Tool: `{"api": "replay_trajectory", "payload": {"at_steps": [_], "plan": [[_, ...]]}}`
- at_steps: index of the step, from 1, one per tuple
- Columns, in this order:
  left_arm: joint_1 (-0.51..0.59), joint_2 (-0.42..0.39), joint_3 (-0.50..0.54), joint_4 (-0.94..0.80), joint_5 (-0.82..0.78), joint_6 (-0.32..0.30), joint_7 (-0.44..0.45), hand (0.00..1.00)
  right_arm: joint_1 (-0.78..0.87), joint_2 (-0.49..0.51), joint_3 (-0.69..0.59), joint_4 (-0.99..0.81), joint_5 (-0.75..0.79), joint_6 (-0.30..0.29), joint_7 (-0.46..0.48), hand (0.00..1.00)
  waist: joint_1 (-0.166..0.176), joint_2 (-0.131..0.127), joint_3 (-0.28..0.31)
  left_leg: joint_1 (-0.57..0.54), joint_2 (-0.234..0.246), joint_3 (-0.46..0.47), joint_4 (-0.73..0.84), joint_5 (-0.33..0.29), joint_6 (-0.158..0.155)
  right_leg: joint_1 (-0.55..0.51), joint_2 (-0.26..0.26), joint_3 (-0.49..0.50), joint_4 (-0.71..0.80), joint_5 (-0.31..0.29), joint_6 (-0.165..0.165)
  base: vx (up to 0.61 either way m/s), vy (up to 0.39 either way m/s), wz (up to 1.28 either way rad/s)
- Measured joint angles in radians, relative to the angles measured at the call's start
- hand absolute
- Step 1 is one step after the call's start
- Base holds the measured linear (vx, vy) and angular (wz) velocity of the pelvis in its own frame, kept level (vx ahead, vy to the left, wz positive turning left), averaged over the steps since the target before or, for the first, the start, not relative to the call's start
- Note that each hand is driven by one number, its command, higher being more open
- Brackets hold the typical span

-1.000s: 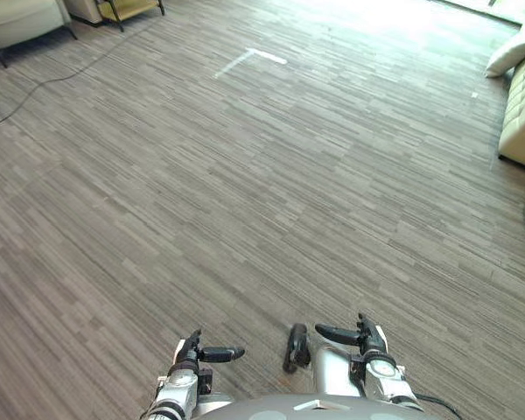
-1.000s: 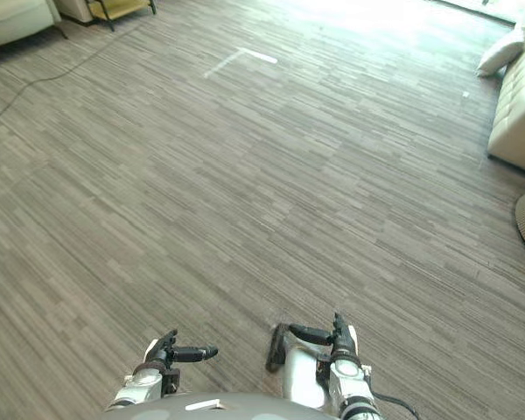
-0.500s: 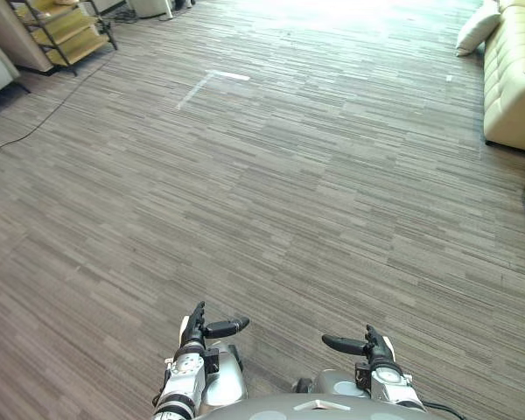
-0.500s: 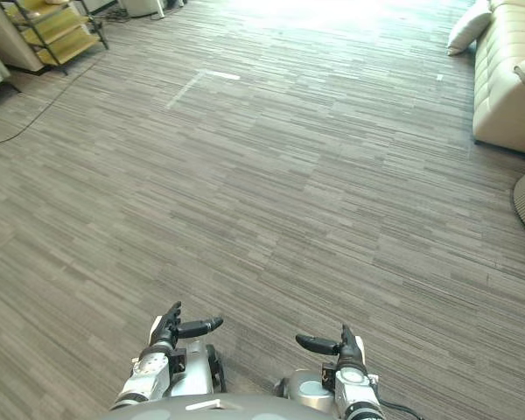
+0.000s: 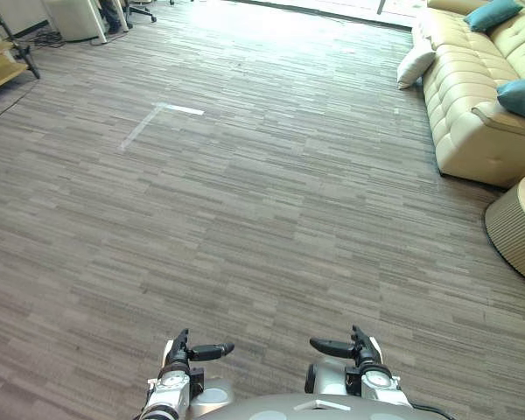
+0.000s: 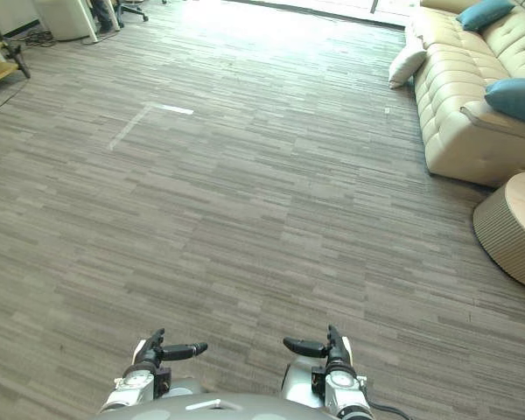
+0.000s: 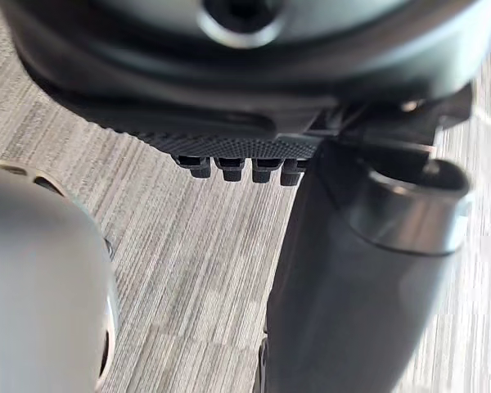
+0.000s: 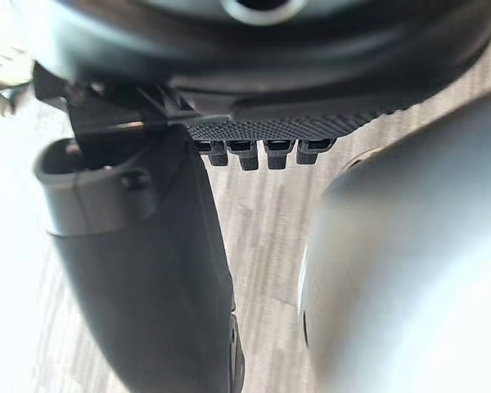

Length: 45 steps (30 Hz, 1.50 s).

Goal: Pick up cushions and gather them together orderly.

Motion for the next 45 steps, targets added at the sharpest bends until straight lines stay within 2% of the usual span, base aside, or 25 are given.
{"api": "replay_trajectory", "payload": {"at_steps": [1, 2, 6, 7, 8, 9, 10, 13, 15, 17, 20, 21, 23, 25, 27, 28, 31, 34, 36, 37, 38, 40, 42, 44, 45], "plan": [[0.001, 0.006, -0.024, 0.006, 0.001, 0.002, -0.002, 1.00, -0.011, -0.001, -0.001, 0.000, 0.000, 0.000, 0.001, 1.00, -0.011, -0.002, 0.008, 0.060, 0.003, 0.000, -0.060, -0.003, -0.013, -0.014, 0.032, -0.021, -0.291, 0.119, 0.018, 0.61, -0.213, 0.19], [-0.003, -0.006, -0.024, 0.022, 0.000, 0.003, -0.005, 1.00, -0.027, -0.015, -0.020, 0.004, 0.004, 0.001, 0.005, 1.00, -0.017, 0.028, 0.027, 0.121, 0.028, -0.015, -0.093, -0.005, -0.017, 0.029, 0.073, -0.027, -0.312, 0.235, -0.052, 0.62, -0.218, 0.06], [-0.008, -0.033, -0.021, 0.023, 0.019, -0.006, -0.022, 1.00, -0.044, -0.027, -0.084, 0.006, -0.005, 0.010, 0.012, 1.00, -0.025, 0.051, 0.035, 0.152, 0.022, -0.048, -0.052, 0.076, -0.067, 0.001, 0.048, -0.002, -0.113, 0.059, -0.070, 0.65, -0.255, -0.07], [-0.005, -0.034, -0.011, 0.023, 0.034, -0.005, -0.018, 1.00, -0.037, -0.031, -0.101, 0.006, -0.006, 0.013, 0.012, 1.00, -0.037, 0.062, 0.030, 0.117, 0.054, -0.089, 0.097, 0.078, -0.088, 0.038, 0.059, -0.009, -0.088, -0.014, -0.067, 0.43, -0.205, 0.07], [-0.005, -0.037, 0.005, 0.008, 0.036, -0.003, -0.021, 1.00, -0.029, -0.030, -0.099, -0.002, -0.006, 0.019, 0.013, 1.00, -0.038, 0.075, 0.035, 0.004, 0.101, -0.156, 0.358, 0.121, -0.174, 0.085, 0.077, -0.021, -0.110, -0.046, -0.064, 0.41, -0.188, 0.08], [-0.002, -0.041, 0.022, -0.003, 0.040, -0.003, -0.024, 1.00, -0.026, -0.032, -0.097, -0.007, -0.006, 0.021, 0.013, 1.00, -0.037, 0.081, 0.038, -0.052, 0.121, -0.185, 0.477, 0.141, -0.212, 0.105, 0.091, -0.023, -0.122, -0.054, -0.065, 0.59, -0.202, -0.11], [0.012, -0.057, 0.072, -0.039, 0.035, -0.006, -0.024, 1.00, -0.022, -0.036, -0.096, -0.013, 0.001, 0.033, 0.008, 1.00, -0.034, 0.103, 0.052, -0.187, 0.180, -0.201, 0.797, 0.138, -0.212, 0.191, 0.147, -0.023, -0.177, -0.072, -0.077, 0.57, -0.085, -0.26], [0.030, -0.060, 0.129, -0.088, 0.020, -0.008, -0.017, 1.00, -0.001, -0.022, -0.079, -0.013, 0.009, 0.042, 0.004, 1.00, -0.018, 0.087, 0.056, -0.301, 0.201, -0.116, 0.903, 0.063, -0.137, 0.332, 0.177, 0.002, -0.263, -0.092, -0.083, 0.44, 0.011, -0.42], [0.031, -0.060, 0.144, -0.124, -0.005, -0.029, -0.013, 1.00, 0.010, -0.019, -0.045, -0.014, 0.010, 0.045, -0.002, 1.00, 0.001, 0.080, 0.055, -0.434, 0.182, -0.046, 0.720, 0.003, -0.064, 0.436, 0.187, 0.044, -0.372, -0.099, -0.070, 0.45, 0.088, -0.42], [0.023, -0.058, 0.150, -0.132, -0.021, -0.030, -0.010, 1.00, 0.014, -0.011, -0.047, -0.004, 0.009, 0.046, -0.003, 1.00, 0.019, 0.074, 0.057, -0.496, 0.144, -0.027, 0.482, 0.012, -0.057, 0.483, 0.168, 0.067, -0.410, -0.110, -0.048, 0.43, 0.158, -0.47], [0.024, -0.064, 0.149, -0.144, -0.049, -0.036, -0.004, 1.00, 0.019, -0.016, -0.043, 0.013, 0.008, 0.045, -0.011, 1.00, 0.030, 0.076, 0.055, -0.541, 0.079, -0.034, 0.091, 0.161, -0.071, 0.581, 0.141, 0.111, -0.467, -0.161, 0.017, 0.51, 0.256, -0.56], [0.022, -0.060, 0.143, -0.142, -0.063, -0.042, -0.002, 1.00, 0.020, -0.019, -0.017, 0.043, 0.008, 0.044, -0.012, 1.00, 0.052, 0.058, 0.038, -0.533, 0.060, -0.038, 0.115, 0.289, -0.029, 0.626, 0.121, 0.158, -0.493, -0.177, 0.037, 0.66, 0.318, -0.76], [0.022, -0.034, 0.138, -0.141, -0.063, -0.043, 0.000, 1.00, 0.021, 0.013, 0.000, 0.067, 0.008, 0.043, -0.009, 1.00, 0.049, 0.003, 0.009, -0.551, 0.030, -0.046, 0.196, 0.262, 0.026, 0.628, 0.084, 0.216, -0.480, -0.138, 0.006, 0.80, 0.360, -0.42], [0.021, -0.011, 0.134, -0.135, -0.064, -0.041, 0.000, 1.00, 0.031, 0.039, -0.003, 0.070, 0.009, 0.041, -0.009, 1.00, 0.045, -0.042, -0.018, -0.562, 0.004, -0.041, 0.317, 0.150, 0.049, 0.588, 0.034, 0.236, -0.331, -0.081, 0.079, 0.68, 0.295, 0.07], [0.009, 0.003, 0.120, -0.099, -0.066, -0.038, 0.002, 1.00, 0.028, 0.039, -0.008, 0.073, 0.010, 0.039, -0.006, 1.00, 0.040, -0.057, -0.021, -0.513, -0.022, -0.038, 0.366, 0.062, 0.062, 0.510, -0.004, 0.265, -0.062, 0.037, 0.117, 0.67, 0.223, 0.21], [-0.004, 0.008, 0.102, -0.069, -0.068, -0.022, 0.005, 1.00, 0.027, 0.036, -0.010, 0.069, 0.011, 0.031, -0.004, 1.00, 0.036, -0.046, -0.010, -0.436, -0.037, -0.038, 0.363, 0.002, 0.063, 0.416, -0.033, 0.276, 0.183, 0.197, 0.143, 0.62, 0.151, 0.09], [0.013, 0.001, 0.082, -0.043, -0.067, -0.003, 0.009, 1.00, 0.030, 0.014, 0.003, 0.021, 0.010, 0.014, 0.002, 1.00, 0.022, -0.021, -0.006, -0.214, -0.042, -0.037, 0.239, -0.055, 0.047, 0.221, -0.073, 0.162, 0.422, 0.096, 0.034, 0.57, 0.052, -0.06], [0.022, -0.001, 0.038, -0.027, -0.066, -0.001, 0.003, 1.00, 0.016, -0.003, -0.006, -0.017, 0.015, -0.001, 0.001, 1.00, 0.001, -0.002, 0.005, -0.047, -0.023, -0.033, 0.083, -0.052, 0.025, 0.025, -0.038, 0.044, 0.212, 0.001, 0.004, 0.61, -0.116, 0.03], [0.021, 0.003, 0.014, -0.013, -0.059, 0.002, -0.001, 1.00, 0.005, -0.005, -0.013, -0.021, 0.016, 0.000, 0.002, 1.00, -0.010, 0.001, 0.007, 0.016, -0.004, -0.032, 0.032, -0.054, 0.007, -0.022, 0.002, 0.007, -0.039, 0.018, 0.014, 0.64, -0.239, 0.26], [0.023, 0.007, 0.005, 0.002, -0.042, 0.003, -0.003, 1.00, 0.006, -0.010, -0.024, -0.032, 0.032, 0.001, 0.006, 1.00, -0.028, 0.008, 0.013, 0.075, 0.012, -0.045, -0.002, -0.071, -0.030, -0.006, 0.041, -0.002, -0.203, 0.163, -0.052, 0.80, -0.284, 0.22], [0.014, -0.021, 0.005, 0.012, -0.036, 0.004, -0.005, 1.00, -0.013, -0.033, -0.025, -0.021, 0.033, 0.003, 0.005, 1.00, -0.014, 0.050, 0.015, 0.099, 0.036, -0.062, -0.026, -0.063, -0.035, 0.016, 0.076, -0.021, -0.200, 0.142, -0.059, 0.66, -0.197, 0.17], [0.011, -0.031, -0.003, -0.008, -0.019, -0.001, -0.024, 1.00, -0.015, -0.041, -0.052, -0.021, 0.020, 0.007, 0.003, 1.00, -0.017, 0.056, 0.019, 0.105, 0.017, -0.046, -0.024, 0.014, -0.045, 0.017, 0.060, -0.014, -0.134, 0.067, -0.064, 0.61, -0.151, 0.05], [0.012, -0.052, 0.022, -0.016, 0.000, -0.002, -0.021, 1.00, 0.002, -0.044, -0.089, -0.024, 0.027, 0.037, 0.002, 1.00, -0.029, 0.069, 0.020, 0.031, 0.060, -0.099, 0.255, 0.056, -0.100, 0.083, 0.058, -0.024, -0.098, -0.046, -0.063, 0.62, -0.239, 0.12], [0.021, -0.060, 0.076, -0.032, 0.000, 0.002, -0.019, 1.00, 0.014, -0.046, -0.086, -0.041, 0.027, 0.044, 0.001, 1.00, -0.027, 0.095, 0.025, -0.152, 0.147, -0.180, 0.686, 0.178, -0.177, 0.169, 0.111, -0.030, -0.144, -0.078, -0.070, 0.48, -0.157, -0.23], [0.029, -0.065, 0.105, -0.059, -0.001, 0.001, -0.019, 1.00, 0.015, -0.042, -0.077, -0.040, 0.027, 0.046, -0.002, 1.00, -0.024, 0.106, 0.030, -0.242, 0.194, -0.179, 0.892, 0.164, -0.169, 0.235, 0.148, -0.021, -0.182, -0.089, -0.079, 0.54, -0.069, -0.44]]}}
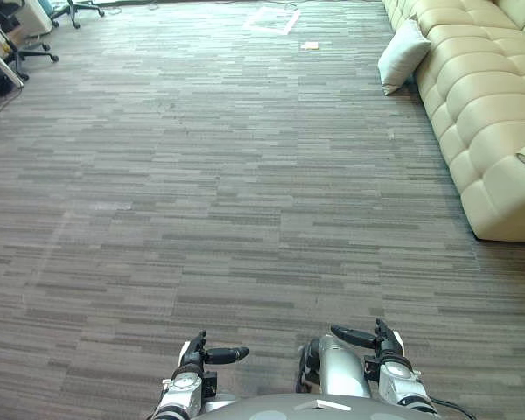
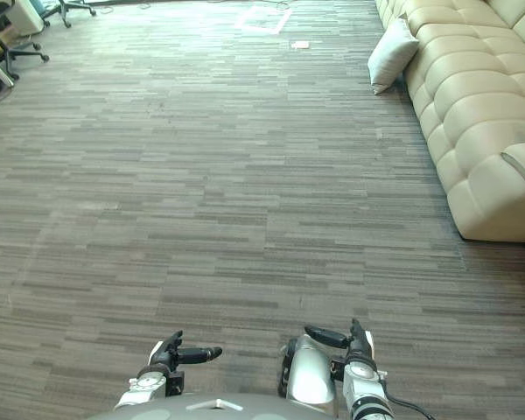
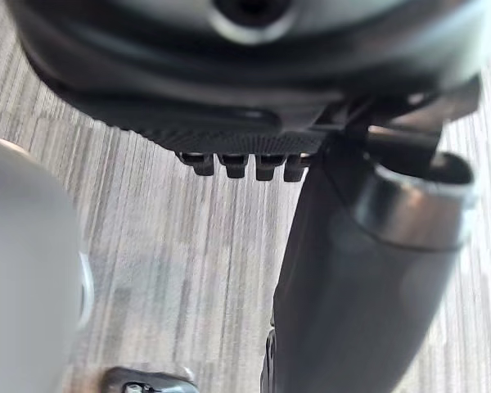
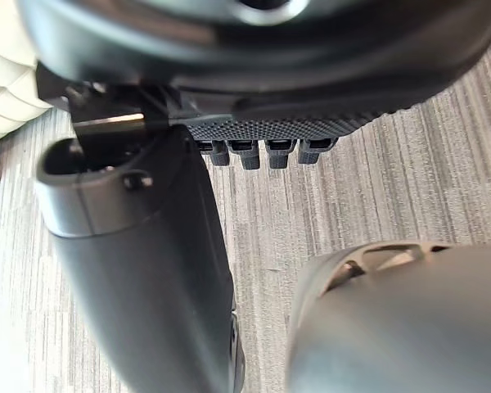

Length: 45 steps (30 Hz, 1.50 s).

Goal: Pick up cushions and gather them together orderly.

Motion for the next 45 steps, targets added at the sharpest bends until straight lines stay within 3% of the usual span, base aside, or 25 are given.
{"api": "replay_trajectory", "payload": {"at_steps": [4, 7, 9, 10, 11, 12, 14, 15, 18, 21, 23, 24, 26, 27, 28, 30, 33, 35, 36, 37, 38, 41, 43, 44, 45], "plan": [[0.006, 0.006, 0.003, -0.053, 0.000, -0.015, 0.008, 1.00, 0.023, 0.019, 0.064, 0.001, 0.003, 0.001, 0.000, 1.00, 0.029, -0.024, -0.003, -0.152, 0.004, 0.080, -0.016, -0.106, 0.092, 0.161, 0.026, 0.046, -0.137, -0.017, 0.008, 0.40, 0.049, -0.41], [0.000, 0.000, 0.022, -0.088, -0.001, -0.023, 0.007, 1.00, 0.026, 0.027, 0.073, 0.004, 0.002, 0.005, -0.001, 1.00, 0.050, -0.035, 0.000, -0.265, -0.047, 0.122, -0.338, -0.143, 0.122, 0.251, 0.010, 0.080, -0.214, -0.026, 0.043, 0.44, 0.157, -0.36], [-0.004, -0.005, 0.039, -0.096, -0.007, -0.025, 0.008, 1.00, 0.027, 0.032, 0.072, 0.007, 0.001, 0.005, -0.004, 1.00, 0.056, -0.042, 0.004, -0.296, -0.088, 0.116, -0.501, -0.120, 0.127, 0.293, -0.011, 0.102, -0.235, -0.046, 0.072, 0.57, 0.297, -0.45], [-0.002, -0.009, 0.038, -0.098, -0.011, -0.030, 0.011, 1.00, 0.035, 0.030, 0.075, 0.011, 0.000, 0.005, -0.008, 1.00, 0.065, -0.042, -0.002, -0.302, -0.122, 0.106, -0.672, -0.032, 0.120, 0.323, -0.025, 0.132, -0.255, -0.074, 0.098, 0.45, 0.250, -0.75], [0.001, -0.008, 0.038, -0.097, -0.023, -0.031, 0.015, 1.00, 0.041, 0.027, 0.087, 0.025, 0.000, 0.005, -0.009, 1.00, 0.085, -0.049, -0.016, -0.284, -0.148, 0.089, -0.665, 0.079, 0.157, 0.347, -0.041, 0.173, -0.264, -0.093, 0.117, 0.61, 0.302, -0.77], [-0.003, 0.015, 0.036, -0.088, -0.026, -0.030, 0.021, 1.00, 0.043, 0.050, 0.102, 0.038, 0.000, 0.006, -0.009, 1.00, 0.082, -0.092, -0.039, -0.289, -0.167, 0.108, -0.636, 0.026, 0.169, 0.346, -0.069, 0.215, -0.269, -0.083, 0.099, 0.64, 0.291, -0.60], [-0.003, 0.028, 0.039, -0.082, -0.030, -0.027, 0.020, 1.00, 0.059, 0.073, 0.099, 0.037, -0.002, 0.006, -0.007, 1.00, 0.085, -0.126, -0.063, -0.285, -0.178, 0.121, -0.540, -0.072, 0.201, 0.334, -0.097, 0.272, -0.197, -0.004, 0.137, 0.68, 0.328, -0.21], [-0.003, 0.037, 0.035, -0.065, -0.036, -0.025, 0.022, 1.00, 0.062, 0.082, 0.097, 0.039, -0.007, 0.006, -0.009, 1.00, 0.087, -0.140, -0.070, -0.241, -0.190, 0.141, -0.501, -0.143, 0.212, 0.298, -0.125, 0.298, -0.032, 0.046, 0.170, 0.72, 0.348, -0.17], [-0.005, 0.045, 0.023, -0.025, -0.037, -0.015, 0.027, 1.00, 0.059, 0.073, 0.098, 0.024, -0.023, -0.002, -0.003, 1.00, 0.078, -0.137, -0.066, -0.103, -0.225, 0.165, -0.539, -0.227, 0.218, 0.108, -0.183, 0.323, 0.424, 0.221, 0.223, 0.56, 0.217, -0.15], [0.008, 0.037, 0.004, -0.007, -0.037, 0.000, 0.039, 1.00, 0.061, 0.054, 0.098, -0.017, -0.021, -0.012, -0.003, 1.00, 0.062, -0.107, -0.063, 0.081, -0.233, 0.167, -0.680, -0.241, 0.208, -0.072, -0.193, 0.201, 0.590, 0.159, 0.136, 0.48, 0.071, -0.03], [0.009, 0.035, -0.012, 0.000, -0.037, 0.000, 0.041, 1.00, 0.060, 0.049, 0.097, -0.031, -0.021, -0.021, -0.004, 1.00, 0.057, -0.096, -0.061, 0.134, -0.230, 0.168, -0.733, -0.236, 0.198, -0.136, -0.192, 0.149, 0.557, 0.134, 0.123, 0.44, -0.051, 0.04], [0.008, 0.032, -0.030, 0.019, -0.036, 0.002, 0.037, 1.00, 0.050, 0.041, 0.098, -0.049, -0.021, -0.032, -0.005, 1.00, 0.039, -0.082, -0.052, 0.229, -0.212, 0.172, -0.809, -0.232, 0.193, -0.216, -0.172, 0.066, 0.395, 0.092, 0.089, 0.62, -0.163, 0.14], [0.008, 0.032, -0.046, 0.022, -0.036, 0.002, 0.037, 1.00, 0.049, 0.041, 0.098, -0.062, -0.021, -0.036, -0.005, 1.00, 0.033, -0.078, -0.051, 0.275, -0.199, 0.171, -0.849, -0.233, 0.192, -0.253, -0.150, 0.036, 0.229, 0.096, 0.089, 0.53, -0.185, 0.27], [0.006, 0.034, -0.056, 0.024, -0.033, 0.002, 0.032, 1.00, 0.049, 0.042, 0.096, -0.068, -0.013, -0.037, -0.002, 1.00, 0.027, -0.081, -0.049, 0.330, -0.199, 0.160, -0.896, -0.247, 0.166, -0.259, -0.118, 0.036, 0.024, 0.214, 0.093, 0.44, -0.201, 0.40], [0.006, 0.025, -0.058, 0.038, -0.032, 0.001, 0.029, 1.00, 0.040, 0.038, 0.088, -0.064, -0.014, -0.035, -0.001, 1.00, 0.021, -0.061, -0.045, 0.365, -0.178, 0.138, -0.917, -0.251, 0.155, -0.240, -0.095, 0.027, 0.034, 0.206, 0.038, 0.57, -0.256, 0.21], [0.001, 0.004, -0.056, 0.037, -0.011, 0.001, 0.015, 1.00, 0.015, 0.018, 0.087, -0.052, -0.028, -0.035, -0.002, 1.00, 0.036, -0.027, -0.048, 0.364, -0.164, 0.110, -0.908, -0.187, 0.132, -0.251, -0.080, 0.031, 0.087, 0.134, 0.019, 0.67, -0.310, -0.12], [-0.001, -0.009, -0.048, 0.033, 0.003, 0.001, 0.021, 1.00, 0.017, 0.021, 0.063, -0.048, -0.025, -0.015, -0.001, 1.00, 0.027, -0.016, -0.048, 0.303, -0.128, 0.043, -0.683, -0.118, 0.067, -0.191, -0.080, 0.013, 0.130, 0.026, 0.008, 0.62, -0.302, 0.12], [0.001, -0.010, -0.021, 0.007, 0.004, 0.000, 0.020, 1.00, 0.030, 0.018, 0.074, -0.046, -0.037, -0.002, -0.001, 1.00, 0.024, -0.009, -0.040, 0.107, -0.056, -0.070, -0.217, 0.025, -0.042, -0.068, -0.038, -0.021, 0.071, -0.016, 0.001, 0.52, -0.211, 0.16], [0.006, -0.011, -0.010, -0.006, 0.004, 0.000, 0.019, 1.00, 0.035, 0.017, 0.079, -0.044, -0.040, -0.001, -0.002, 1.00, 0.027, -0.005, -0.038, 0.048, -0.030, -0.065, -0.084, 0.021, -0.035, -0.021, -0.019, -0.024, 0.046, -0.024, -0.004, 0.58, -0.086, -0.12], [0.014, -0.006, 0.001, -0.030, 0.003, -0.001, 0.021, 1.00, 0.045, 0.018, 0.093, -0.036, -0.038, -0.001, -0.007, 1.00, 0.035, -0.012, -0.037, -0.057, 0.002, -0.010, 0.055, -0.026, 0.033, 0.085, 0.008, -0.023, -0.034, -0.039, -0.007, 0.40, -0.030, -0.16], [0.014, -0.005, 0.001, -0.041, 0.003, -0.002, 0.022, 1.00, 0.050, 0.019, 0.098, -0.033, -0.033, 0.001, -0.009, 1.00, 0.038, -0.020, -0.038, -0.093, 0.004, 0.019, 0.049, -0.054, 0.060, 0.119, 0.011, -0.022, -0.066, -0.041, -0.004, 0.45, -0.005, -0.15], [0.014, 0.004, 0.002, -0.078, 0.001, -0.012, 0.027, 1.00, 0.057, 0.025, 0.102, -0.022, -0.025, 0.002, -0.013, 1.00, 0.045, -0.035, -0.039, -0.216, -0.004, 0.132, -0.128, -0.133, 0.125, 0.212, 0.012, -0.010, -0.168, -0.034, 0.016, 0.33, 0.056, -0.13], [0.012, -0.001, 0.002, -0.092, 0.000, -0.013, 0.028, 1.00, 0.055, 0.028, 0.102, -0.016, -0.023, 0.010, -0.018, 1.00, 0.050, -0.037, -0.037, -0.262, -0.041, 0.174, -0.345, -0.134, 0.129, 0.269, 0.008, 0.005, -0.229, -0.026, 0.035, 0.55, 0.174, -0.28], [0.007, 0.002, 0.000, -0.092, 0.001, -0.021, 0.029, 1.00, 0.054, 0.033, 0.098, 0.001, -0.023, 0.007, -0.024, 1.00, 0.063, -0.045, -0.033, -0.268, -0.106, 0.169, -0.618, -0.077, 0.131, 0.319, -0.010, 0.027, -0.266, -0.040, 0.060, 0.50, 0.206, -0.44], [0.005, 0.002, -0.002, -0.090, -0.001, -0.023, 0.028, 1.00, 0.052, 0.030, 0.099, 0.012, -0.023, 0.006, -0.023, 1.00, 0.072, -0.045, -0.032, -0.270, -0.132, 0.157, -0.702, 0.013, 0.147, 0.338, -0.012, 0.047, -0.278, -0.051, 0.080, 0.55, 0.253, -0.73]]}}
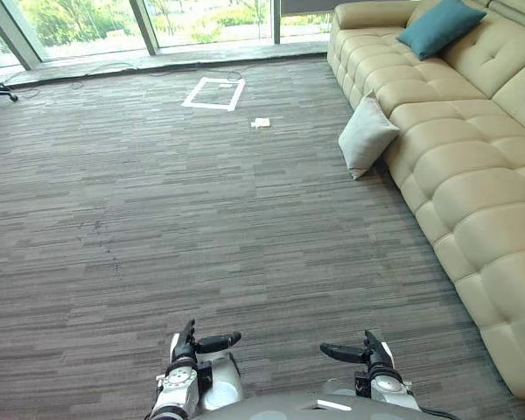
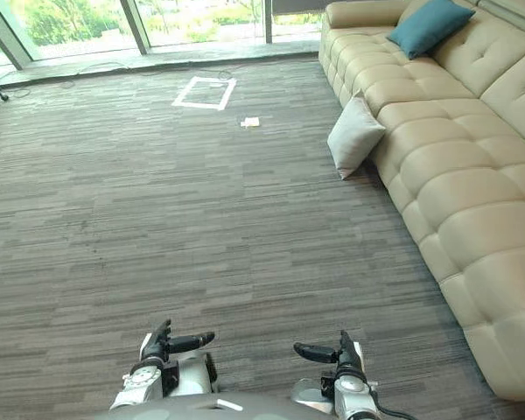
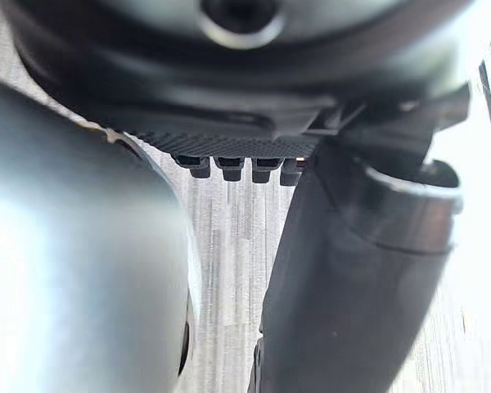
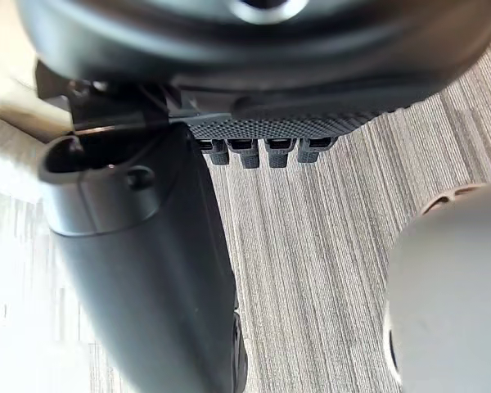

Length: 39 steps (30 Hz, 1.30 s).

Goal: Pick up cushions and gather them together orderly.

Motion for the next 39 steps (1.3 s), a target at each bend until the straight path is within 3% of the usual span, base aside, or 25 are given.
{"api": "replay_trajectory", "payload": {"at_steps": [1, 2, 5, 6, 7, 8, 9, 11, 13, 15, 16, 17, 18, 19, 21, 22, 24, 25, 27, 30, 33, 35, 36, 37, 39], "plan": [[-0.003, 0.000, -0.002, 0.008, -0.007, -0.001, 0.001, 1.00, -0.003, -0.001, 0.000, 0.020, 0.000, 0.000, -0.001, 1.00, 0.020, -0.007, -0.006, 0.022, -0.022, -0.014, -0.010, 0.079, 0.041, 0.022, -0.009, 0.040, -0.012, -0.011, 0.019, 0.60, 0.227, -0.46], [-0.016, 0.020, -0.009, 0.017, -0.006, 0.001, 0.004, 1.00, -0.009, 0.020, 0.003, 0.032, 0.000, 0.001, -0.002, 1.00, 0.009, -0.043, -0.018, 0.014, -0.044, -0.002, 0.016, 0.034, 0.046, 0.027, -0.034, 0.076, -0.029, 0.007, 0.019, 0.72, 0.282, -0.30], [-0.021, 0.036, -0.005, 0.025, -0.011, 0.002, -0.003, 1.00, -0.005, 0.038, -0.001, 0.036, 0.000, 0.001, 0.001, 1.00, 0.007, -0.068, -0.024, 0.009, -0.045, 0.012, 0.164, -0.082, 0.085, 0.020, -0.067, 0.161, 0.068, 0.059, 0.069, 0.53, 0.229, -0.09], [-0.015, 0.037, -0.007, 0.029, -0.010, 0.003, 0.001, 1.00, -0.003, 0.034, -0.001, 0.036, -0.004, 0.000, 0.004, 1.00, 0.009, -0.070, -0.028, 0.040, -0.052, 0.024, 0.179, -0.137, 0.081, -0.029, -0.088, 0.184, 0.214, 0.082, 0.076, 0.54, 0.219, -0.23], [-0.010, 0.038, -0.010, 0.035, -0.010, 0.004, 0.000, 1.00, -0.004, 0.031, 0.000, 0.035, -0.007, -0.003, 0.005, 1.00, 0.006, -0.073, -0.029, 0.081, -0.066, 0.035, 0.171, -0.184, 0.069, -0.103, -0.114, 0.201, 0.393, 0.145, 0.089, 0.64, 0.244, -0.15], [-0.011, 0.047, -0.027, 0.049, -0.009, 0.006, -0.001, 1.00, -0.005, 0.030, -0.001, 0.032, -0.011, -0.007, 0.004, 1.00, 0.000, -0.081, -0.029, 0.121, -0.087, 0.040, 0.157, -0.212, 0.073, -0.181, -0.151, 0.212, 0.570, 0.257, 0.090, 0.63, 0.198, -0.04], [-0.013, 0.052, -0.038, 0.068, -0.010, 0.011, 0.003, 1.00, -0.009, 0.026, 0.000, 0.024, -0.014, -0.011, 0.006, 1.00, -0.002, -0.077, -0.025, 0.191, -0.109, 0.040, 0.131, -0.249, 0.082, -0.274, -0.186, 0.201, 0.763, 0.285, 0.082, 0.53, 0.099, 0.00], [-0.009, 0.048, -0.051, 0.079, -0.005, 0.023, 0.009, 1.00, -0.010, 0.017, 0.005, -0.005, -0.020, -0.013, 0.011, 1.00, -0.014, -0.059, -0.022, 0.314, -0.114, 0.039, 0.055, -0.270, 0.068, -0.379, -0.183, 0.159, 0.870, 0.210, 0.040, 0.54, 0.055, -0.03], [-0.002, 0.043, -0.069, 0.095, 0.004, 0.024, 0.011, 1.00, -0.012, 0.010, 0.003, -0.040, -0.035, -0.025, 0.011, 1.00, -0.031, -0.037, -0.020, 0.424, -0.107, 0.036, -0.042, -0.270, 0.062, -0.499, -0.154, 0.097, 0.834, 0.144, 0.020, 0.61, -0.053, 0.06], [-0.005, 0.040, -0.088, 0.114, 0.004, 0.025, 0.010, 1.00, -0.024, 0.004, 0.002, -0.058, -0.035, -0.042, 0.013, 1.00, -0.044, -0.020, -0.011, 0.499, -0.083, 0.038, -0.096, -0.264, 0.051, -0.577, -0.118, 0.048, 0.688, 0.111, -0.005, 0.47, -0.102, 0.21], [-0.004, 0.035, -0.095, 0.118, 0.004, 0.027, 0.009, 1.00, -0.028, 0.004, 0.001, -0.067, -0.034, -0.043, 0.015, 1.00, -0.051, -0.021, -0.010, 0.549, -0.066, 0.035, -0.114, -0.264, 0.050, -0.626, -0.088, 0.026, 0.506, 0.119, -0.002, 0.52, -0.182, 0.43], [0.000, 0.043, -0.100, 0.118, 0.006, 0.025, 0.001, 1.00, -0.024, 0.005, 0.003, -0.071, -0.036, -0.043, 0.016, 1.00, -0.056, -0.037, -0.015, 0.583, -0.067, 0.017, -0.125, -0.273, 0.034, -0.634, -0.064, 0.038, 0.297, 0.199, 0.012, 0.64, -0.247, 0.56], [0.005, 0.045, -0.106, 0.123, 0.008, 0.025, -0.001, 1.00, -0.021, 0.005, -0.002, -0.075, -0.029, -0.044, 0.020, 1.00, -0.062, -0.042, -0.017, 0.605, -0.064, -0.004, -0.127, -0.279, 0.020, -0.626, -0.059, 0.042, 0.285, 0.305, -0.057, 0.80, -0.342, 0.36], [-0.006, 0.019, -0.109, 0.134, 0.023, 0.025, 0.000, 1.00, -0.039, -0.022, 0.001, -0.067, -0.046, -0.037, 0.017, 1.00, -0.046, 0.009, -0.021, 0.618, -0.019, -0.024, -0.110, -0.261, -0.014, -0.615, -0.028, 0.021, 0.328, 0.250, -0.085, 0.66, -0.291, 0.14], [-0.014, 0.002, -0.104, 0.126, 0.046, 0.023, -0.008, 1.00, -0.046, -0.032, -0.002, -0.062, -0.056, -0.031, 0.015, 1.00, -0.047, 0.020, -0.020, 0.589, -0.002, -0.048, -0.014, -0.174, -0.060, -0.598, -0.033, 0.013, 0.377, 0.161, -0.092, 0.74, -0.335, 0.06], [-0.013, 0.002, -0.095, 0.123, 0.046, 0.023, -0.008, 1.00, -0.046, -0.028, -0.007, -0.060, -0.046, -0.022, 0.017, 1.00, -0.051, 0.023, -0.019, 0.570, 0.009, -0.065, 0.047, -0.145, -0.062, -0.578, -0.031, 0.005, 0.374, 0.139, -0.093, 0.55, -0.266, 0.19], [-0.012, -0.010, -0.039, 0.105, 0.045, 0.024, -0.007, 1.00, -0.037, -0.019, 0.004, -0.057, -0.047, -0.007, 0.017, 1.00, -0.058, 0.032, -0.011, 0.418, 0.089, -0.136, 0.425, 0.010, -0.115, -0.452, 0.005, -0.020, 0.307, 0.103, -0.094, 0.40, -0.184, 0.11], [-0.005, -0.014, -0.024, 0.082, 0.044, 0.022, -0.007, 1.00, -0.031, -0.016, 0.010, -0.044, -0.050, -0.006, 0.015, 1.00, -0.050, 0.036, -0.007, 0.345, 0.134, -0.122, 0.608, 0.000, -0.112, -0.378, 0.032, -0.022, 0.252, 0.100, -0.097, 0.50, -0.164, -0.11], [0.004, -0.014, -0.004, 0.053, 0.044, 0.021, -0.007, 1.00, -0.028, -0.014, 0.021, -0.032, -0.055, -0.002, 0.016, 1.00, -0.043, 0.031, -0.005, 0.255, 0.159, -0.076, 0.719, -0.042, -0.088, -0.280, 0.049, -0.015, 0.182, 0.084, -0.099, 0.41, -0.061, -0.15], [0.014, -0.018, 0.004, 0.009, 0.040, -0.001, -0.003, 1.00, -0.017, -0.016, 0.020, -0.022, -0.055, 0.003, 0.015, 1.00, -0.021, 0.028, -0.005, 0.100, 0.142, 0.012, 0.554, -0.131, -0.031, -0.170, 0.064, 0.014, 0.085, 0.077, -0.079, 0.34, 0.038, -0.27], [0.008, -0.020, 0.026, 0.007, 0.023, 0.001, -0.003, 1.00, -0.017, -0.015, 0.019, -0.005, -0.055, 0.005, 0.012, 1.00, -0.003, 0.022, -0.001, 0.046, 0.074, 0.007, 0.268, -0.152, -0.031, -0.114, 0.053, 0.061, 0.044, 0.063, -0.055, 0.36, 0.142, -0.50], [0.003, -0.022, 0.035, 0.005, 0.022, -0.007, 0.000, 1.00, -0.013, -0.012, 0.020, 0.006, -0.054, 0.006, 0.001, 1.00, 0.007, 0.011, 0.004, 0.024, 0.000, -0.034, 0.041, -0.101, -0.037, -0.067, 0.032, 0.100, 0.013, 0.037, -0.013, 0.45, 0.244, -0.65], [0.004, -0.024, 0.033, 0.008, 0.010, -0.007, 0.003, 1.00, -0.012, -0.013, 0.023, 0.017, -0.054, 0.005, 0.001, 1.00, 0.019, 0.011, -0.003, 0.027, -0.020, -0.061, 0.003, -0.005, -0.020, -0.043, 0.026, 0.132, 0.007, 0.013, 0.013, 0.48, 0.278, -0.78], [0.004, -0.021, 0.033, 0.014, 0.001, -0.007, 0.003, 1.00, -0.007, -0.012, 0.026, 0.020, -0.053, 0.005, 0.000, 1.00, 0.024, 0.004, -0.015, 0.032, -0.033, -0.066, 0.014, 0.036, 0.008, -0.033, 0.017, 0.153, 0.007, 0.001, 0.021, 0.54, 0.266, -0.64], [-0.002, 0.011, 0.023, 0.026, 0.003, -0.001, 0.004, 1.00, 0.010, 0.028, 0.028, 0.011, -0.052, 0.002, -0.004, 1.00, 0.013, -0.056, -0.049, 0.028, -0.071, -0.046, 0.051, -0.029, 0.053, -0.062, -0.037, 0.174, 0.075, 0.006, 0.033, 0.62, 0.276, -0.25]]}}
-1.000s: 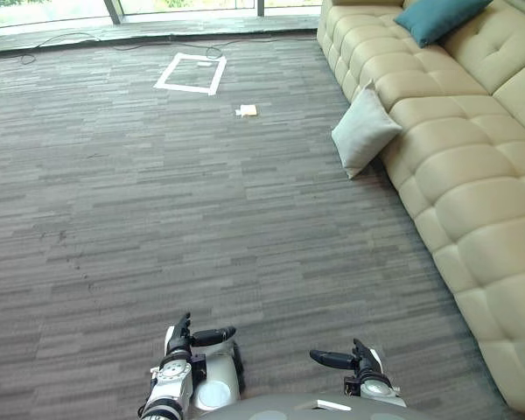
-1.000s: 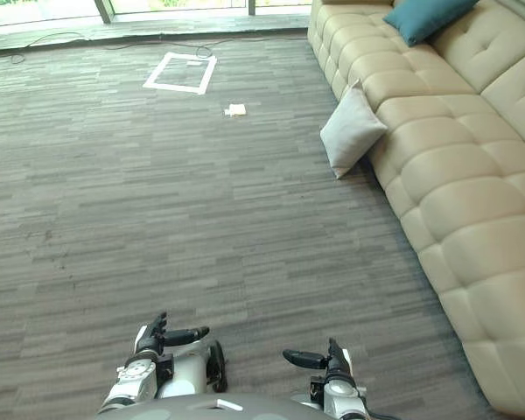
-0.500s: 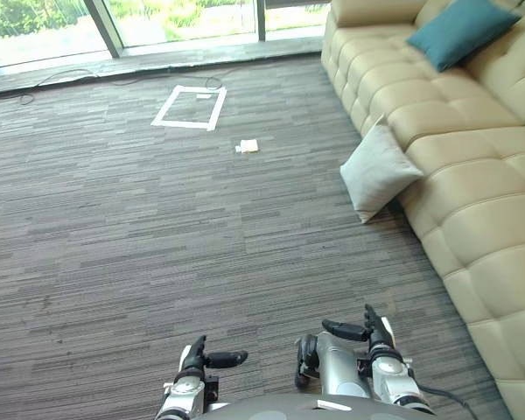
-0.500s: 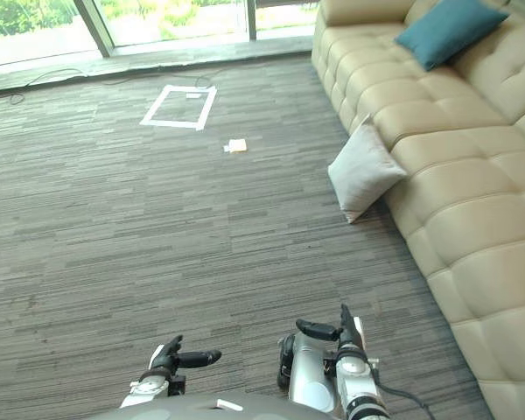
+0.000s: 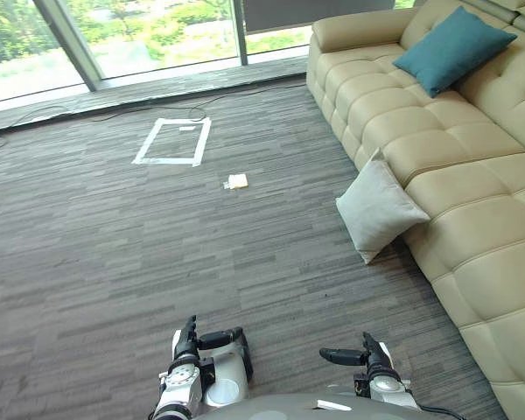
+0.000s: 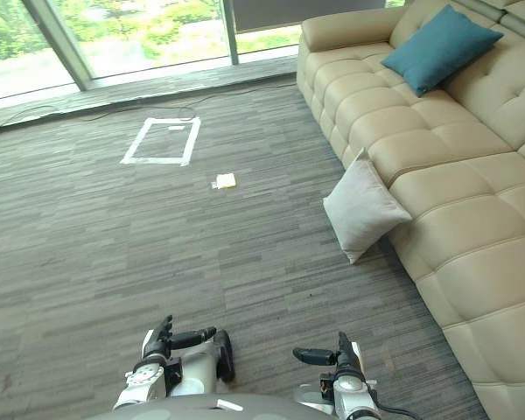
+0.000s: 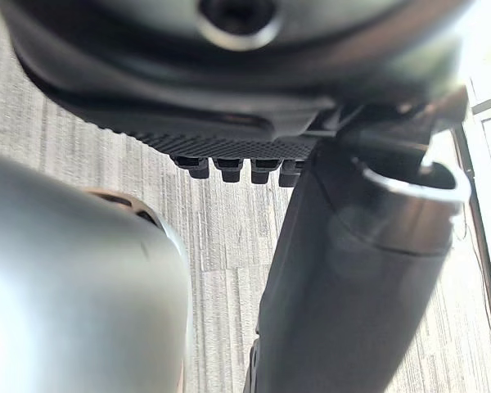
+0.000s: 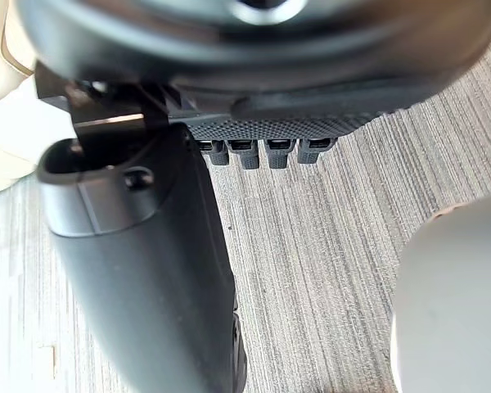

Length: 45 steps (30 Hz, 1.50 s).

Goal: Pick up cushions and gather them together orderly.

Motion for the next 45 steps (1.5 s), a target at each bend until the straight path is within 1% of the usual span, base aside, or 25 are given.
{"api": "replay_trajectory", "payload": {"at_steps": [2, 3, 4, 5, 6, 8, 11, 12, 13, 14, 17, 19, 21, 23, 26, 27, 30, 32, 33, 36, 37, 39, 41, 42, 45], "plan": [[-0.004, 0.024, -0.030, 0.006, -0.001, 0.004, -0.002, 1.00, 0.003, 0.009, 0.000, 0.004, 0.000, -0.001, 0.000, 1.00, 0.001, -0.027, -0.012, 0.018, -0.018, 0.017, 0.048, -0.071, 0.016, -0.074, -0.042, 0.015, 0.201, 0.034, 0.020, 0.58, 0.262, -0.08], [-0.008, 0.027, -0.032, 0.026, -0.003, 0.009, 0.002, 1.00, -0.002, 0.008, 0.000, 0.004, 0.000, -0.001, 0.001, 1.00, 0.003, -0.021, -0.005, 0.073, -0.023, 0.035, 0.049, -0.120, 0.027, -0.158, -0.082, 0.014, 0.426, 0.121, 0.055, 0.59, 0.214, -0.21], [-0.010, 0.025, -0.032, 0.044, -0.009, 0.019, 0.011, 1.00, -0.007, 0.002, 0.000, -0.006, -0.001, -0.009, 0.004, 1.00, 0.001, -0.015, -0.001, 0.140, -0.023, 0.042, 0.034, -0.149, 0.030, -0.205, -0.110, -0.018, 0.564, 0.130, 0.058, 0.59, 0.188, -0.25], [-0.009, 0.024, -0.032, 0.045, -0.011, 0.021, 0.011, 1.00, -0.007, 0.002, 0.000, -0.008, -0.001, -0.011, 0.004, 1.00, 0.000, -0.015, 0.000, 0.154, -0.023, 0.044, 0.029, -0.154, 0.029, -0.213, -0.114, -0.027, 0.583, 0.129, 0.057, 0.46, 0.103, -0.35], [-0.001, 0.021, -0.035, 0.046, -0.018, 0.024, 0.016, 1.00, -0.005, -0.002, 0.001, -0.027, -0.001, -0.015, 0.005, 1.00, -0.004, 0.000, 0.005, 0.252, -0.017, 0.069, -0.027, -0.169, 0.021, -0.274, -0.136, -0.093, 0.663, 0.114, 0.031, 0.35, 0.050, -0.31], [0.006, 0.019, -0.046, 0.051, -0.021, 0.024, 0.018, 1.00, -0.012, -0.007, 0.011, -0.046, -0.002, -0.028, 0.004, 1.00, -0.007, 0.016, 0.012, 0.346, 0.001, 0.110, -0.109, -0.162, 0.009, -0.366, -0.134, -0.183, 0.627, 0.090, -0.007, 0.43, 0.000, -0.49], [0.004, 0.019, -0.064, 0.071, -0.022, 0.025, 0.018, 1.00, -0.024, -0.010, 0.011, -0.057, -0.002, -0.037, 0.001, 1.00, -0.022, 0.023, 0.016, 0.418, 0.028, 0.144, -0.163, -0.159, 0.004, -0.444, -0.120, -0.274, 0.480, 0.085, -0.020, 0.48, -0.128, -0.34], [0.005, 0.026, -0.076, 0.090, -0.019, 0.025, 0.010, 1.00, -0.024, -0.010, 0.011, -0.061, -0.003, -0.036, 0.003, 1.00, -0.036, 0.015, 0.016, 0.461, 0.034, 0.154, -0.186, -0.160, -0.020, -0.467, -0.082, -0.290, 0.242, 0.143, -0.019, 0.37, -0.149, -0.16], [0.005, 0.026, -0.076, 0.090, -0.018, 0.025, 0.009, 1.00, -0.024, -0.010, 0.011, -0.061, -0.003, -0.036, 0.003, 1.00, -0.036, 0.015, 0.016, 0.461, 0.033, 0.154, -0.186, -0.160, -0.021, -0.467, -0.082, -0.290, 0.234, 0.146, -0.019, 0.50, -0.206, -0.25], [-0.006, 0.024, -0.078, 0.110, -0.017, 0.026, 0.005, 1.00, -0.031, -0.022, -0.005, -0.052, 0.008, -0.032, 0.011, 1.00, -0.040, 0.032, 0.026, 0.504, 0.055, 0.150, -0.199, -0.171, -0.065, -0.454, -0.045, -0.280, 0.163, 0.256, -0.129, 0.39, -0.167, -0.29], [-0.016, -0.017, -0.070, 0.105, 0.002, 0.023, -0.004, 1.00, -0.037, -0.031, -0.069, -0.050, 0.017, -0.032, 0.003, 1.00, -0.051, 0.065, 0.024, 0.513, 0.078, 0.141, -0.181, -0.105, -0.108, -0.441, -0.018, -0.279, 0.190, 0.181, -0.150, 0.46, -0.235, -0.21], [-0.033, -0.023, -0.057, 0.103, 0.002, 0.025, -0.008, 1.00, -0.034, -0.030, -0.086, -0.050, 0.018, -0.026, 0.003, 1.00, -0.056, 0.068, 0.033, 0.477, 0.117, 0.097, -0.015, -0.079, -0.138, -0.382, -0.002, -0.286, 0.177, 0.130, -0.138, 0.38, -0.268, 0.04], [-0.027, -0.036, -0.022, 0.070, 0.000, 0.022, -0.009, 1.00, -0.020, -0.034, -0.073, -0.052, 0.019, -0.018, 0.003, 1.00, -0.047, 0.071, 0.039, 0.359, 0.184, 0.006, 0.326, -0.029, -0.180, -0.303, 0.026, -0.280, 0.157, 0.096, -0.137, 0.24, -0.139, -0.21], [-0.016, -0.040, -0.014, 0.032, -0.001, 0.016, -0.009, 1.00, -0.016, -0.028, -0.066, -0.049, 0.020, -0.010, 0.004, 1.00, -0.046, 0.076, 0.041, 0.229, 0.207, -0.019, 0.528, -0.098, -0.157, -0.235, 0.051, -0.263, 0.120, 0.068, -0.141, 0.21, -0.018, -0.33], [-0.008, -0.046, 0.007, -0.011, -0.003, 0.007, -0.009, 1.00, -0.015, -0.023, -0.068, -0.037, 0.022, -0.008, 0.002, 1.00, -0.036, 0.063, 0.040, 0.121, 0.172, -0.006, 0.377, -0.157, -0.095, -0.178, 0.067, -0.212, 0.074, 0.064, -0.115, 0.24, 0.057, -0.48], [-0.009, -0.048, 0.016, -0.013, -0.006, 0.005, -0.007, 1.00, -0.015, -0.022, -0.068, -0.037, 0.021, -0.007, -0.001, 1.00, -0.034, 0.061, 0.040, 0.100, 0.147, -0.025, 0.298, -0.165, -0.098, -0.169, 0.067, -0.185, 0.069, 0.062, -0.112, 0.32, 0.162, -0.93], [-0.011, -0.040, 0.019, -0.008, -0.022, 0.003, 0.000, 1.00, -0.017, -0.022, -0.066, -0.017, 0.021, -0.003, -0.005, 1.00, -0.006, 0.051, 0.044, 0.037, 0.037, -0.184, 0.082, -0.158, -0.102, -0.145, 0.058, -0.059, 0.068, 0.037, -0.085, 0.31, 0.211, -1.15], [-0.002, -0.037, 0.019, 0.000, -0.026, 0.003, 0.006, 1.00, -0.013, -0.026, -0.056, -0.013, 0.020, -0.001, -0.009, 1.00, -0.002, 0.054, 0.036, 0.030, 0.016, -0.226, 0.003, -0.102, -0.101, -0.136, 0.061, -0.003, 0.079, 0.007, -0.044, 0.34, 0.299, -1.09], [0.012, -0.032, 0.026, 0.002, -0.053, 0.003, 0.011, 1.00, -0.002, -0.026, -0.036, -0.008, 0.020, 0.000, -0.010, 1.00, 0.012, 0.051, 0.012, 0.045, 0.013, -0.209, 0.033, -0.050, -0.079, -0.136, 0.059, 0.057, 0.097, -0.016, -0.023, 0.39, 0.320, -1.00], [0.005, 0.001, 0.035, 0.038, -0.056, 0.003, 0.015, 1.00, 0.022, 0.010, -0.027, -0.002, 0.019, 0.003, -0.010, 1.00, 0.010, -0.018, -0.045, 0.063, -0.019, -0.115, 0.063, -0.122, -0.037, -0.157, -0.003, 0.111, 0.125, 0.011, 0.026, 0.47, 0.325, -0.69], [0.001, 0.004, 0.035, 0.041, -0.056, 0.004, 0.014, 1.00, 0.022, 0.013, -0.029, -0.002, 0.019, 0.003, -0.009, 1.00, 0.010, -0.018, -0.046, 0.074, -0.020, -0.103, 0.061, -0.126, -0.029, -0.165, -0.010, 0.111, 0.147, 0.019, 0.032, 0.38, 0.263, -0.61], [0.001, 0.009, 0.025, 0.064, -0.056, 0.008, 0.016, 1.00, 0.019, 0.009, -0.030, -0.006, 0.018, 0.003, -0.002, 1.00, 0.005, -0.014, -0.041, 0.165, -0.028, -0.060, 0.007, -0.141, -0.004, -0.221, -0.052, 0.066, 0.313, 0.106, 0.052, 0.33, 0.216, -0.54], [0.008, 0.009, -0.004, 0.071, -0.056, 0.014, 0.018, 1.00, 0.015, -0.002, -0.029, -0.016, 0.016, -0.002, 0.001, 1.00, 0.003, 0.003, -0.036, 0.289, -0.024, -0.014, -0.087, -0.145, 0.002, -0.286, -0.116, -0.064, 0.487, 0.108, 0.039, 0.28, 0.149, -0.63], [0.013, 0.009, -0.022, 0.080, -0.056, 0.016, 0.018, 1.00, 0.009, -0.006, -0.028, -0.018, 0.014, -0.011, 0.001, 1.00, 0.003, 0.012, -0.036, 0.353, -0.017, 0.022, -0.148, -0.143, -0.001, -0.318, -0.132, -0.145, 0.510, 0.089, 0.014, 0.25, 0.076, -0.57], [0.017, 0.014, -0.043, 0.095, -0.056, 0.016, 0.013, 1.00, -0.013, -0.007, -0.025, -0.014, 0.007, -0.011, 0.001, 1.00, -0.011, 0.019, -0.036, 0.417, -0.005, 0.075, -0.216, -0.132, -0.020, -0.376, -0.124, -0.268, 0.371, 0.084, 0.006, 0.29, -0.064, -0.55]]}}
